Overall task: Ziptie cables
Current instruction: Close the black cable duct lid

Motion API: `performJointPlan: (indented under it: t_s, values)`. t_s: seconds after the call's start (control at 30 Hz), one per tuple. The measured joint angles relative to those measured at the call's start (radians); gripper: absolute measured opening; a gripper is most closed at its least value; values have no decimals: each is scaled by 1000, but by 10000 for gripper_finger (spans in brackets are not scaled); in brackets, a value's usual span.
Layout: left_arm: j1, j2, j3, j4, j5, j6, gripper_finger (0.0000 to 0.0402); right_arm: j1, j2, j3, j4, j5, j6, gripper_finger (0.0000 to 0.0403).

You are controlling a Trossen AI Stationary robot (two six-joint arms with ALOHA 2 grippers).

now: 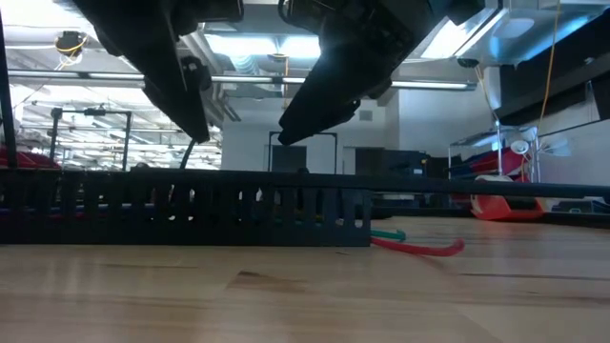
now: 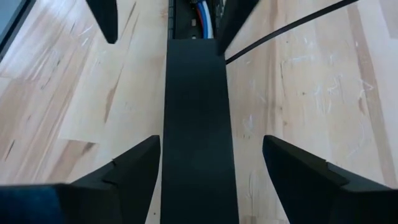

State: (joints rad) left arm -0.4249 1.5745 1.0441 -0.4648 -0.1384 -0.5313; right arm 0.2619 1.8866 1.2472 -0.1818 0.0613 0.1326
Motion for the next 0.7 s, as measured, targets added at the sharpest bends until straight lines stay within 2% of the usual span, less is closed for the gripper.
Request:
performJointPlan:
  t_s: [0.13,0.2,0.4,0.5,0.7]
  values:
    - [1,0,-2,3,3,23,379,0,0,0,0,0,1,278]
    - [0,0,-2,-3,4,25,394,0,0,0,0,0,2,278]
    - [2,0,-2,-26,4,-21,392,0,0,0,-2,0,25,278]
    - [-4,7,-2,-14,-38,-65,391,0,0,0,-2,0,25,278]
    - [-9,44,-6,-4,-47,-51,391,0,-1,0,-6,-1,18,278]
